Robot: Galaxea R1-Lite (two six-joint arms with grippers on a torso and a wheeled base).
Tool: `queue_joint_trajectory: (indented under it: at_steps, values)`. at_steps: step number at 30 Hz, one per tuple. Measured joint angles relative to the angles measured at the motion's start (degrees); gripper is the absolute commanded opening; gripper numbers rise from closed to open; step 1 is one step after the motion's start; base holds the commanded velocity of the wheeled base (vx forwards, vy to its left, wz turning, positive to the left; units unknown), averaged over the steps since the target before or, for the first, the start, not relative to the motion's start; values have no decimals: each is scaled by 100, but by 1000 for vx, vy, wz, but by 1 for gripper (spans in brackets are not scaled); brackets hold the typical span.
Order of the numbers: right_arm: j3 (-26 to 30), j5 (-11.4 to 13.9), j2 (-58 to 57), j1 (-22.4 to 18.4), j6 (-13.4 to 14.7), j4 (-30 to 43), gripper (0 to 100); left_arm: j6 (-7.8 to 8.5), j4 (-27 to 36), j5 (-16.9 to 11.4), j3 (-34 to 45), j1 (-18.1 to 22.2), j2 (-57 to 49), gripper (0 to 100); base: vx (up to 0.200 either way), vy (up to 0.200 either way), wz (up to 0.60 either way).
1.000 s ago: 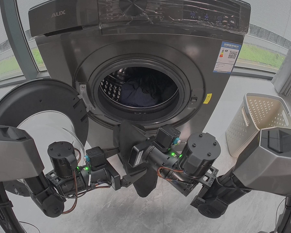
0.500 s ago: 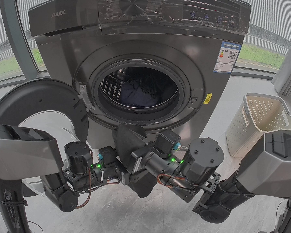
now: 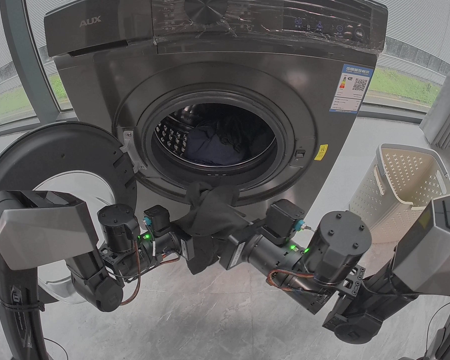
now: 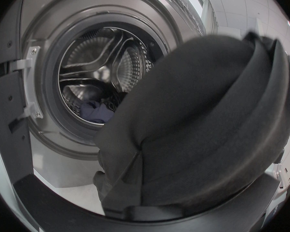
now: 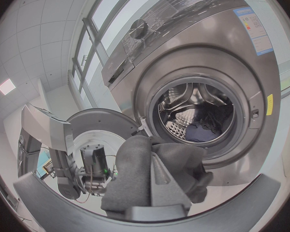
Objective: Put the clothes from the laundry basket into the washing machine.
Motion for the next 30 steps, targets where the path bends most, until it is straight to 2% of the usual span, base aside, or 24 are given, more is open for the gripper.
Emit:
queue_joint_trajectory:
  at_steps: [9,15,16,23,27,30]
  values:
    - [1078,46,-247,-495,39,-22,0,-161,5,55,88,113,-778,0,0,0,0]
    - [1345,49,-265,-424,15,2,0,-197,9,66,204,72,-1257,0,0,0,0]
    - [1342,54,-256,-411,12,-18,100,-197,9,67,221,63,-1298,0,0,0,0]
    - [1403,62,-232,-339,4,-24,100,-195,-2,88,257,15,-1499,0,0,0,0]
    - [1882,112,-294,-247,-84,-13,100,-195,0,204,227,20,-1591,0,0,0,0]
    - [2464,205,-377,-88,-167,-16,100,-189,0,373,223,20,-1679,0,0,0,0]
